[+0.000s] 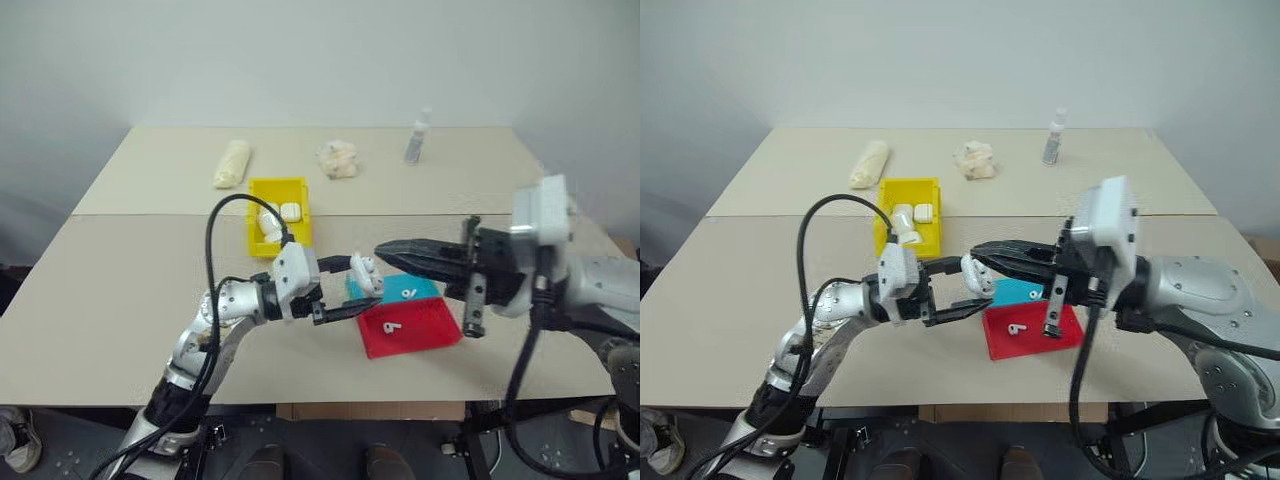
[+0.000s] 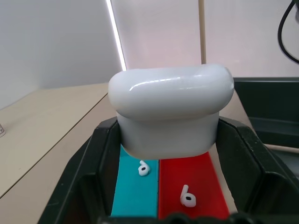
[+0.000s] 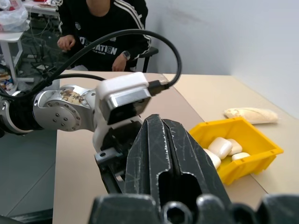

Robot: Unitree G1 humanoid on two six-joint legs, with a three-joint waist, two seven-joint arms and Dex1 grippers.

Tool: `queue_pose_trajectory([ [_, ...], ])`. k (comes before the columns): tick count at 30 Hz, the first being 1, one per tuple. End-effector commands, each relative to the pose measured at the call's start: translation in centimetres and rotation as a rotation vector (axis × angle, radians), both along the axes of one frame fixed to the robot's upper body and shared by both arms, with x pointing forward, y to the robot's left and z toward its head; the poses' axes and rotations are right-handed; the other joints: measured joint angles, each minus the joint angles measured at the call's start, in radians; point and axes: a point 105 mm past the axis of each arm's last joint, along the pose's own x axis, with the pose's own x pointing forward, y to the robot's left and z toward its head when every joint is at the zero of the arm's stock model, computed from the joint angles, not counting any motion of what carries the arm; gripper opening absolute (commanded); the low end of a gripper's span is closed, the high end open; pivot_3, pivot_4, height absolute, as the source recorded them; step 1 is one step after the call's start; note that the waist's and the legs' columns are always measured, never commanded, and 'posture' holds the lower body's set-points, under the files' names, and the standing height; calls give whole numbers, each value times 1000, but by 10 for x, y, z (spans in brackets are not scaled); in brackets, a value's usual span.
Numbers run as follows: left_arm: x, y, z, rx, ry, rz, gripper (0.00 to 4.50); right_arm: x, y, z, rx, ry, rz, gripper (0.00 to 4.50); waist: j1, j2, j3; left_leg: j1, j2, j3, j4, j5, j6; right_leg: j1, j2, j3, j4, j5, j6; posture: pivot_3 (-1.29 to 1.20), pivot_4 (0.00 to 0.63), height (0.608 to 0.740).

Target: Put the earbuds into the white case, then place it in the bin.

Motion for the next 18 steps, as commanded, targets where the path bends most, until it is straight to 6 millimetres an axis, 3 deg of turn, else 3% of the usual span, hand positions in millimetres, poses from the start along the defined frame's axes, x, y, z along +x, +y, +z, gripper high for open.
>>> queue_pose_trajectory([
  [1,2,-12,12,-23,-64,2,2756,3,8,-3,-73,-40,-33,16,1,0,0,0,0,0,0,0,0,0,0,0,0,0,0,0,150,740],
  [12,-3,-7,21,-54,-93,-12,2756,14,3,-34,-290,-110,-121,16,0,0,0,0,0,0,0,0,0,-1,0,0,0,0,0,0,150,740],
  [18,-5,-4,24,-62,-101,-15,2756,25,-6,-33,-294,-124,-193,16,0,0,0,0,0,0,0,0,0,-1,0,0,0,0,0,0,150,740],
])
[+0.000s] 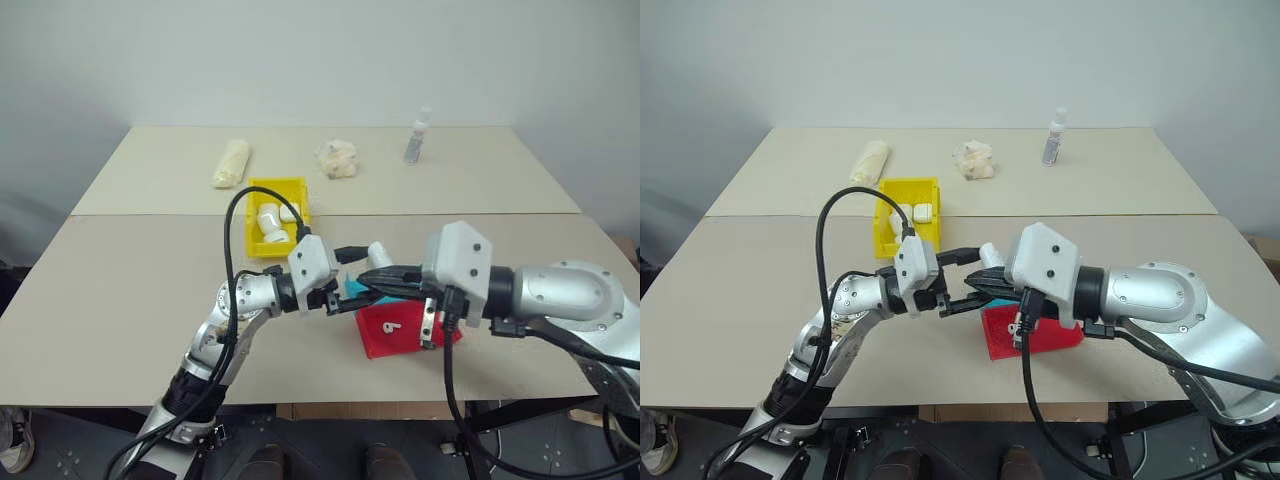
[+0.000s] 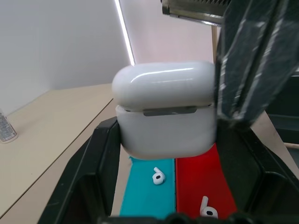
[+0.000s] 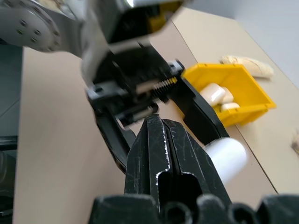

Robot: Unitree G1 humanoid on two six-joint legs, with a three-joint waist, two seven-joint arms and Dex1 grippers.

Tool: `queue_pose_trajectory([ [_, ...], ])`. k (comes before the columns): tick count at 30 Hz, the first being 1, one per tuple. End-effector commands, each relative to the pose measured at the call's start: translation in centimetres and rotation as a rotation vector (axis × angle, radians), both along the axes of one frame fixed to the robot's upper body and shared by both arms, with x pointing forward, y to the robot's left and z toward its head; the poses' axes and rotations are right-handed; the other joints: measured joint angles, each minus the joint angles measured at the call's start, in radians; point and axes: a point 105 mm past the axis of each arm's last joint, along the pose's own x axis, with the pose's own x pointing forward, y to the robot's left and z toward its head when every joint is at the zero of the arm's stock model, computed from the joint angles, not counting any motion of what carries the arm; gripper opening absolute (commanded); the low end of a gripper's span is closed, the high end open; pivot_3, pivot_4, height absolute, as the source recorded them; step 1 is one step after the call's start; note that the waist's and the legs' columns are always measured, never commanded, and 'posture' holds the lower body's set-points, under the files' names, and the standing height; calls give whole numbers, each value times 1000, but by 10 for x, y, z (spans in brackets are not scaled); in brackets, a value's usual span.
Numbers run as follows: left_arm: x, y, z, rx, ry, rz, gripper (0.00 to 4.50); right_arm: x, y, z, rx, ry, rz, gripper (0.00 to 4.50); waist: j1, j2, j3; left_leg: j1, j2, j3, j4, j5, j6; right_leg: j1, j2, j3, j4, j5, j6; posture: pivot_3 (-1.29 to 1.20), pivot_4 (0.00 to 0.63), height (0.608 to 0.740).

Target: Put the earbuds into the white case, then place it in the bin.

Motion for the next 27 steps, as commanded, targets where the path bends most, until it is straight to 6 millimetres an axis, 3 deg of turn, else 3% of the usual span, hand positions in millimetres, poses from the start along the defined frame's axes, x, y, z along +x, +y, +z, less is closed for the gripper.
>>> queue_pose_trajectory([
  [1,-12,0,19,-53,-76,-42,2756,4,-8,7,3,-47,-39,16,0,0,0,0,0,0,0,0,0,0,0,0,0,0,0,0,150,740],
  [5,-10,6,20,-64,-81,-15,2756,0,-10,13,32,-56,-31,16,0,0,0,0,0,0,0,0,0,0,0,0,0,0,0,0,150,740],
  [7,-2,12,24,-83,-79,40,2756,-7,-9,26,125,-53,11,16,1,0,0,0,0,0,0,0,0,0,0,0,0,0,0,0,150,740],
  [11,34,30,45,-121,-107,307,2756,-15,-18,46,243,-63,16,16,4,0,0,0,0,-1,0,0,0,0,0,0,0,0,0,0,150,740],
  [14,86,51,61,-116,-106,692,2756,-6,-30,32,210,-28,-79,16,16,-1,0,0,0,0,1,0,0,1,0,-1,0,0,0,0,150,740],
  [16,107,65,65,-106,-109,855,2756,-3,-33,26,205,-7,-106,16,22,-2,-1,0,-1,0,1,0,0,2,0,-2,-1,0,1,0,150,740],
  [27,154,84,29,17,23,1068,2756,0,-36,3,170,54,-163,16,21,-2,-1,-4,-1,1,1,0,0,-1,-1,-2,0,1,1,0,150,740],
])
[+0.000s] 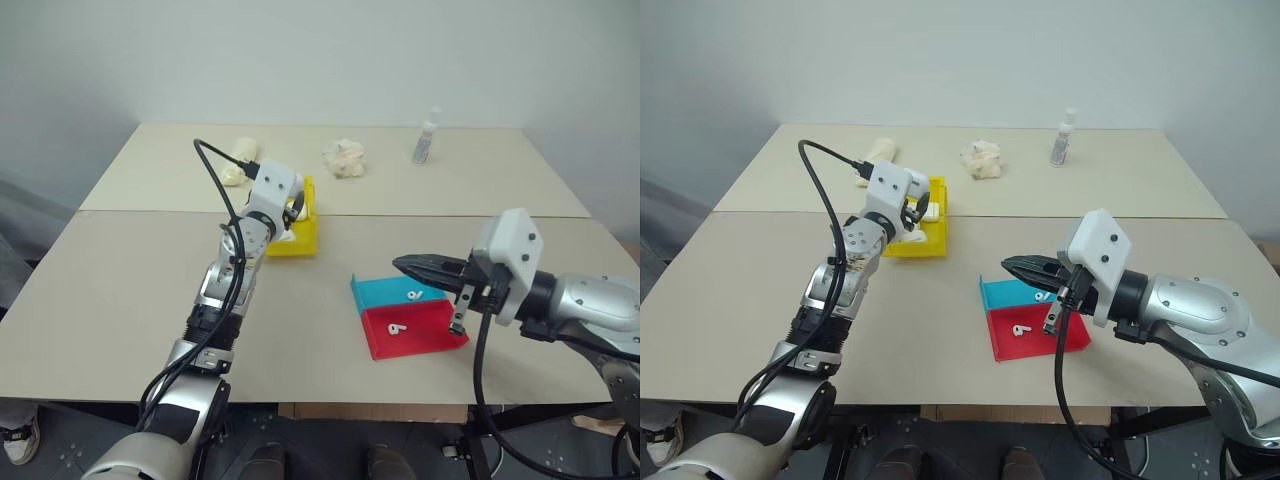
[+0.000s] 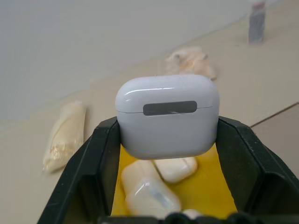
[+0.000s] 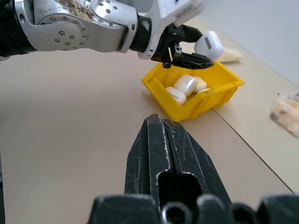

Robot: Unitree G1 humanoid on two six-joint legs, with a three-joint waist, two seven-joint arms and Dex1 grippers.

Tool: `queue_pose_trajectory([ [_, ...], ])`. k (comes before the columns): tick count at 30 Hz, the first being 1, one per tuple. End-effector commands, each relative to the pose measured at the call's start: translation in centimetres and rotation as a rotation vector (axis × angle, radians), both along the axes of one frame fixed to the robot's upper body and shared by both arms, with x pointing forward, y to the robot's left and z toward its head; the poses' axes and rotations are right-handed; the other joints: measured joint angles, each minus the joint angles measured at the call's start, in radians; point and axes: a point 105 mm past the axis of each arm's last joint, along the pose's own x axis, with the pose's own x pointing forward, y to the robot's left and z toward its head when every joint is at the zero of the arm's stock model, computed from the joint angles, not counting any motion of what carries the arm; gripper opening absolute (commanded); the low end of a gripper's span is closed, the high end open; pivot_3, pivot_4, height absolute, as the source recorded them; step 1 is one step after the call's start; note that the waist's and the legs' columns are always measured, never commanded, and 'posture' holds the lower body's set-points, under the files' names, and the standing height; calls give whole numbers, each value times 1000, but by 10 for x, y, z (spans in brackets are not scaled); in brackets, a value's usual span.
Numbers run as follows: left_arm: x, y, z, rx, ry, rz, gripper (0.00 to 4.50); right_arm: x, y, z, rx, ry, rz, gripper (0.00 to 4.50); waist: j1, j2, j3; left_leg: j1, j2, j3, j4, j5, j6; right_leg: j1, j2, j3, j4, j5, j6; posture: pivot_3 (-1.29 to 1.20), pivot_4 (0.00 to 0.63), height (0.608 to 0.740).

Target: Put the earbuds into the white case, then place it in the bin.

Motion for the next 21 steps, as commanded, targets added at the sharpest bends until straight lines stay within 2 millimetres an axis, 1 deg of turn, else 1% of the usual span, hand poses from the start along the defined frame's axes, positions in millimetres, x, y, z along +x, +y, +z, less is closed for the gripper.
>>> queue_pose_trajectory([
  [1,9,-3,14,48,-17,1,3106,-2,-2,1,-15,-19,-28,1,0,0,0,0,0,0,0,0,0,0,0,0,0,0,0,0,150,740],
  [2,10,-3,13,63,-34,-2,3470,-2,-3,-1,-19,-15,-35,0,1,0,0,0,0,0,0,0,0,0,0,-1,0,0,0,0,150,740],
  [4,13,-4,13,43,-16,-3,3934,-2,-5,-3,-23,-7,-49,0,1,0,0,-1,0,1,0,0,0,0,0,-1,0,0,0,0,150,740],
  [5,13,-5,13,33,-14,-8,4327,-2,-6,-4,-24,-4,-54,0,0,0,0,-1,0,1,0,0,0,0,0,-1,1,0,0,0,150,740],
  [6,14,-6,14,30,-19,-6,4483,-3,-7,-5,-27,-1,-60,0,0,0,0,-2,0,1,0,0,0,0,0,-1,1,0,0,0,150,740],
  [9,14,-7,15,37,-46,-10,4483,-2,-10,-9,-46,6,-78,0,1,0,0,-2,0,1,0,0,0,0,0,-1,1,0,0,0,150,740],
  [11,11,-11,15,17,-41,-50,4483,-2,-13,-11,-59,12,-88,0,0,0,0,-2,0,1,0,0,0,0,0,-1,1,0,0,0,150,740],
  [13,3,-16,20,14,-79,-130,4483,-2,-15,-12,-74,8,-87,0,0,0,0,-2,0,2,0,0,0,0,0,-1,0,0,0,0,150,740],
  [15,-13,-21,26,-30,-90,-270,4483,-5,-23,-14,-114,9,-79,0,0,0,0,-2,0,2,0,0,0,0,0,-1,0,0,0,0,150,740],
  [16,-23,-23,27,-105,-49,-375,4483,-7,-28,-15,-132,15,-77,0,-1,0,0,-2,0,2,-1,0,0,0,0,-1,1,0,0,0,150,740],
  [18,-46,-18,29,-143,-30,-508,4483,-7,-44,-15,-183,29,-83,0,-6,0,0,-2,0,2,0,0,0,0,0,-1,1,0,0,0,150,740],
  [19,-53,-17,28,-144,-22,-540,4483,-7,-49,-15,-199,33,-83,0,-9,0,0,-2,0,1,0,0,0,-1,0,0,1,0,0,0,150,740],
  [21,-71,-9,24,-123,0,-624,4483,-6,-64,-16,-260,35,-88,0,-10,0,0,-1,0,0,0,0,0,0,0,0,1,0,0,0,150,740],
])
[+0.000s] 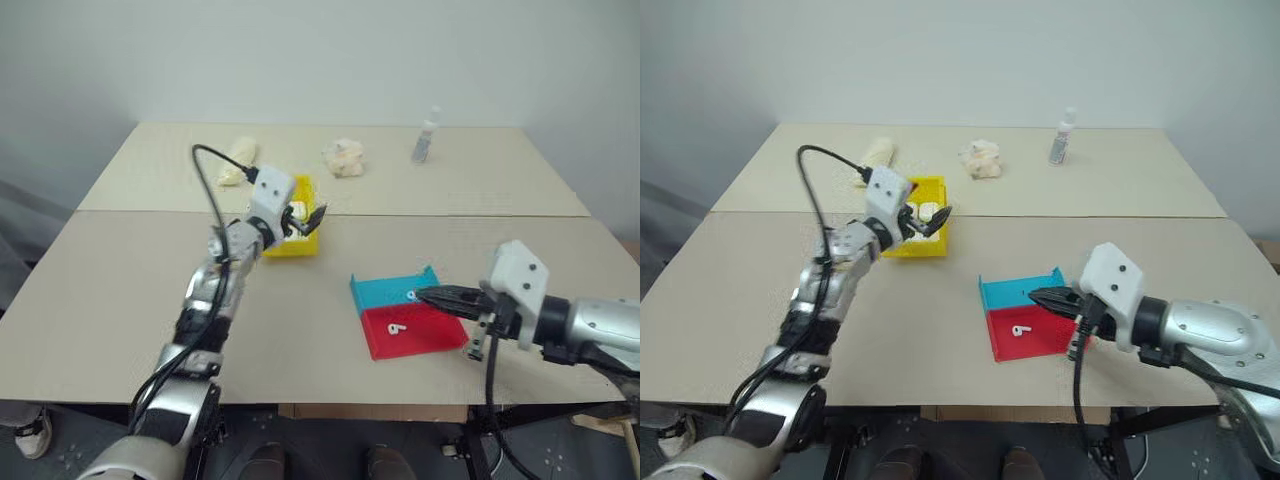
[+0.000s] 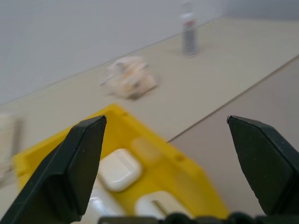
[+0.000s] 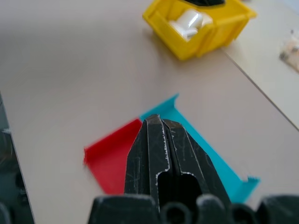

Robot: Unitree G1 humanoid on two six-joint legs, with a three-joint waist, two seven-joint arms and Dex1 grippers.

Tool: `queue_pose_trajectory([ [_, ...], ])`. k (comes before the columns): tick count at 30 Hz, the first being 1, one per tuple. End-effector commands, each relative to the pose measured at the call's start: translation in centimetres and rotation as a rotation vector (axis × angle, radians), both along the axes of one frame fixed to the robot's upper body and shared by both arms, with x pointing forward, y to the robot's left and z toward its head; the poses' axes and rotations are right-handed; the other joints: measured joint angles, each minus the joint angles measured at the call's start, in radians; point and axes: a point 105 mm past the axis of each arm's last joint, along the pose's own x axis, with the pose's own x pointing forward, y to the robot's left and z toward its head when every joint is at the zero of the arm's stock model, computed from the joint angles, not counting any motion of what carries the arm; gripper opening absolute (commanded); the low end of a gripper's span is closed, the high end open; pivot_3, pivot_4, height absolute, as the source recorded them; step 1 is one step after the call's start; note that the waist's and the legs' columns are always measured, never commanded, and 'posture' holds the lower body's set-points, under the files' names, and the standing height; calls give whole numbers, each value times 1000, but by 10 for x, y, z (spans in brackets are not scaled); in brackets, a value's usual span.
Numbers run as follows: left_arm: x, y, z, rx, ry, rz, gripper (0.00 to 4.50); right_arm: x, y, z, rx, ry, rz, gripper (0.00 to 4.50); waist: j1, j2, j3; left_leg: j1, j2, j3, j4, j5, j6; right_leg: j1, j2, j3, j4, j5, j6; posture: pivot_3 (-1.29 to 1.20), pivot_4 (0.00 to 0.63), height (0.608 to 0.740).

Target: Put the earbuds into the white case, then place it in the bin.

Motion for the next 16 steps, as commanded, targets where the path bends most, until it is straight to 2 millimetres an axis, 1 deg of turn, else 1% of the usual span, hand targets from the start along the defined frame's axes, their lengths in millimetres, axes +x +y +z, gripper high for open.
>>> queue_pose_trajectory([
  [1,-34,5,17,-2,-46,-172,4483,-1,-20,13,-92,-66,16,0,-2,0,0,1,0,0,0,0,0,0,0,0,-1,0,0,0,150,740],
  [4,-66,21,2,126,-8,-280,4483,0,-38,13,-151,-66,18,0,-7,0,0,6,1,1,-1,0,0,4,1,1,-1,-1,-1,0,150,740],
  [6,-85,31,-2,170,24,-344,4483,-1,-46,14,-169,-63,25,0,-12,0,0,7,2,1,-1,0,0,4,1,2,-1,-1,-1,0,150,740],
  [9,-110,46,-7,235,86,-394,4483,-5,-56,15,-183,-54,44,0,-13,0,0,6,2,0,-1,0,0,3,1,2,-1,-1,-1,0,150,740],
  [12,-121,58,-9,265,113,-389,4483,-8,-64,15,-205,-48,64,0,-11,1,0,7,2,0,-1,0,0,4,1,2,-1,-1,-1,0,150,740],
  [16,-124,66,-12,274,127,-354,4483,-4,-69,13,-208,-43,53,0,-6,0,0,8,2,0,-1,0,0,5,1,2,-1,-1,-1,0,150,740],
])
